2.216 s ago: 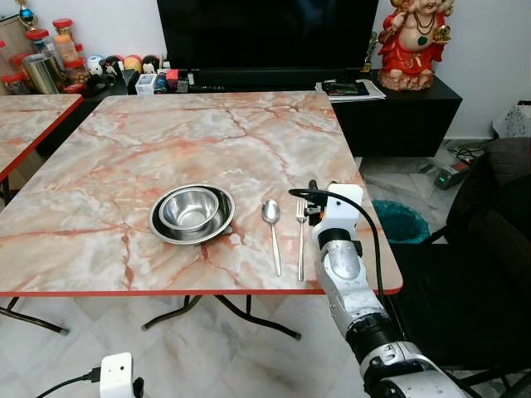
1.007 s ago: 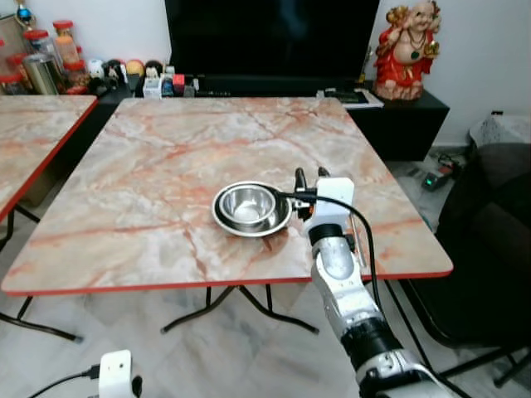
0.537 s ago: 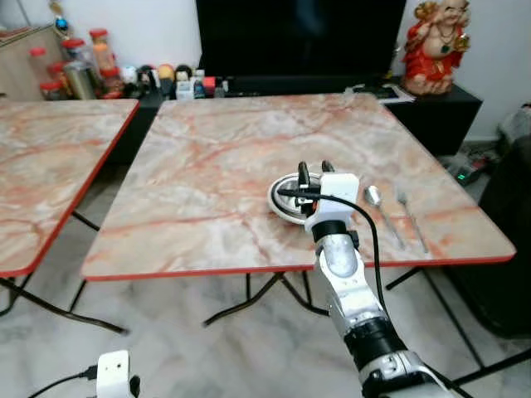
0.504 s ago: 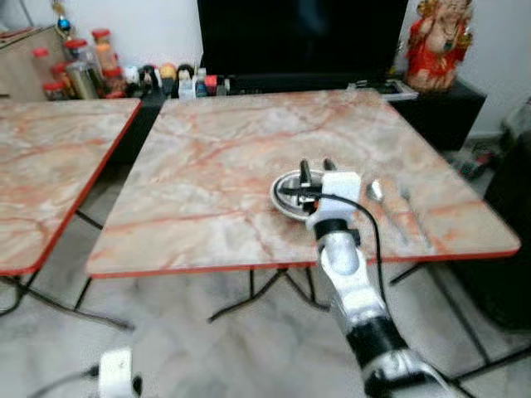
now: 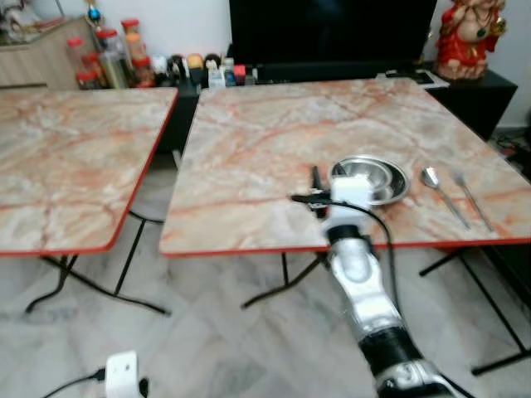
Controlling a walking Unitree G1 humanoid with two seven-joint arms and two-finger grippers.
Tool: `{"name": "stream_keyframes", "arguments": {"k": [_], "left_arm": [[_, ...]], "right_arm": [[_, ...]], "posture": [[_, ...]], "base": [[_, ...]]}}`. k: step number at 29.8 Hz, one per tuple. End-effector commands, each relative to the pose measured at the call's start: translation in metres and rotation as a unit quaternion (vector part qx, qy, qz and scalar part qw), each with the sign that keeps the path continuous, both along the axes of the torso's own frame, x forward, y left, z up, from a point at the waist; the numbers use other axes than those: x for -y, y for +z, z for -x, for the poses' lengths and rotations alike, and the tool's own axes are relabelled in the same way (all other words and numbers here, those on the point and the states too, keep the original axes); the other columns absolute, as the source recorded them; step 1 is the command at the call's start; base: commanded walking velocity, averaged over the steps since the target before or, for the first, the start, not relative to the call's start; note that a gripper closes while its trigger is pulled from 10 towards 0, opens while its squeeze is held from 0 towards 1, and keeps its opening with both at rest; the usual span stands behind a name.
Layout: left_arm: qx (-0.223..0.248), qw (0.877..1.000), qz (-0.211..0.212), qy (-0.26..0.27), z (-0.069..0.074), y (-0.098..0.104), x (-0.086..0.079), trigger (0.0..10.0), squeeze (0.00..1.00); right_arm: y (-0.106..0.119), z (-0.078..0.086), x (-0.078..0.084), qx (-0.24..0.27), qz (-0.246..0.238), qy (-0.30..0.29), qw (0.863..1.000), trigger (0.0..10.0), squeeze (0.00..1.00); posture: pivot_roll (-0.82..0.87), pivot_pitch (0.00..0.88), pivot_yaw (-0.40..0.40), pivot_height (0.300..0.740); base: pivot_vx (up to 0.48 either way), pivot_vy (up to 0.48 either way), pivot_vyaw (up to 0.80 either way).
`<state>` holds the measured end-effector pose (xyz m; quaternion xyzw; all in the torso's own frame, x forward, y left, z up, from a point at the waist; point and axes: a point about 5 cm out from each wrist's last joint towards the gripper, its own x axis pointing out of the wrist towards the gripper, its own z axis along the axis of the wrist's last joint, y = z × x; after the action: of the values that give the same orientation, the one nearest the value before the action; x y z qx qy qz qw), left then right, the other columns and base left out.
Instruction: Setting the table
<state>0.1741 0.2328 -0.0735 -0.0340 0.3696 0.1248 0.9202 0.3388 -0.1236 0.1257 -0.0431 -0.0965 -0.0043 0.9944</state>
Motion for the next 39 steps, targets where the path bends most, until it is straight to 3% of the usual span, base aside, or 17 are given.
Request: {"name": "stream_keyframes", "arguments": {"k": [1,8,13,18,19,21,24,25,29,33,34,35,39], "left_arm": [[0.004,1.000,-0.008,0.006,-0.002,0.002,-0.006,10.0,0.00],[0.005,1.000,-0.009,0.005,-0.003,0.003,-0.007,10.0,0.00],[0.005,1.000,-0.010,0.004,-0.003,0.003,-0.007,10.0,0.00],[0.005,1.000,-0.011,0.005,-0.003,0.003,-0.007,10.0,0.00],[0.004,1.000,-0.011,0.005,-0.002,0.003,-0.007,10.0,0.00],[0.004,1.000,-0.011,0.005,-0.001,0.003,-0.007,10.0,0.00],[0.004,1.000,-0.010,0.005,-0.001,0.003,-0.007,10.0,0.00],[0.004,1.000,-0.010,0.005,-0.001,0.003,-0.007,10.0,0.00],[0.007,1.000,-0.010,0.006,-0.004,0.004,-0.006,10.0,0.00],[0.009,1.000,-0.010,0.008,-0.005,0.004,-0.007,10.0,0.00],[0.010,1.000,-0.011,0.009,-0.006,0.005,-0.007,10.0,0.00],[0.011,1.000,-0.012,0.009,-0.006,0.005,-0.007,10.0,0.00],[0.017,1.000,-0.015,0.010,-0.009,0.007,-0.008,10.0,0.00]], "right_arm": [[-0.006,0.000,-0.007,-0.018,-0.011,0.009,1.000,10.0,0.00],[-0.029,0.007,0.010,-0.060,0.006,-0.014,0.998,10.0,0.00],[-0.067,0.020,0.024,-0.137,0.005,-0.030,0.990,10.0,0.00],[-0.084,0.028,0.028,-0.174,0.008,-0.032,0.984,10.0,0.00],[-0.101,0.036,0.032,-0.220,0.000,-0.034,0.975,10.0,0.00],[-0.112,0.042,0.035,-0.248,-0.009,-0.037,0.968,10.0,0.00],[-0.139,0.061,0.041,-0.325,-0.009,-0.041,0.945,10.0,0.00],[-0.139,0.061,0.041,-0.325,-0.009,-0.041,0.945,10.0,0.00],[-0.173,0.096,0.049,-0.421,0.017,-0.037,0.906,10.0,0.00],[-0.183,0.109,0.052,-0.451,0.017,-0.036,0.892,10.0,0.00],[-0.192,0.123,0.055,-0.480,0.017,-0.036,0.876,10.0,0.00],[-0.195,0.129,0.056,-0.492,0.014,-0.037,0.870,10.0,0.00],[-0.203,0.142,0.058,-0.516,0.027,-0.036,0.855,10.0,0.00]], "posture": [[0.06,0.000,0.004,0.714],[0.05,0.000,0.006,0.714],[0.06,0.000,0.007,0.714],[0.06,0.000,0.006,0.714],[0.06,0.000,0.003,0.714],[0.06,0.000,0.001,0.714],[0.07,0.000,-0.001,0.714],[0.07,0.000,-0.001,0.714],[0.08,0.000,-0.004,0.714],[0.08,0.000,-0.002,0.714],[0.08,0.000,-0.001,0.714],[0.08,0.000,-0.002,0.714],[0.08,0.000,-0.004,0.714]], "base": [[0.000,0.401,0.00],[0.000,0.402,0.00],[0.000,0.401,0.00],[0.000,0.403,0.00],[0.000,0.405,0.00],[0.000,0.405,0.00],[0.000,0.401,0.00],[0.000,0.401,0.00],[0.000,0.403,0.00],[0.000,0.403,0.00],[0.000,0.401,0.00],[0.000,0.401,0.00],[0.000,0.201,0.20]]}}
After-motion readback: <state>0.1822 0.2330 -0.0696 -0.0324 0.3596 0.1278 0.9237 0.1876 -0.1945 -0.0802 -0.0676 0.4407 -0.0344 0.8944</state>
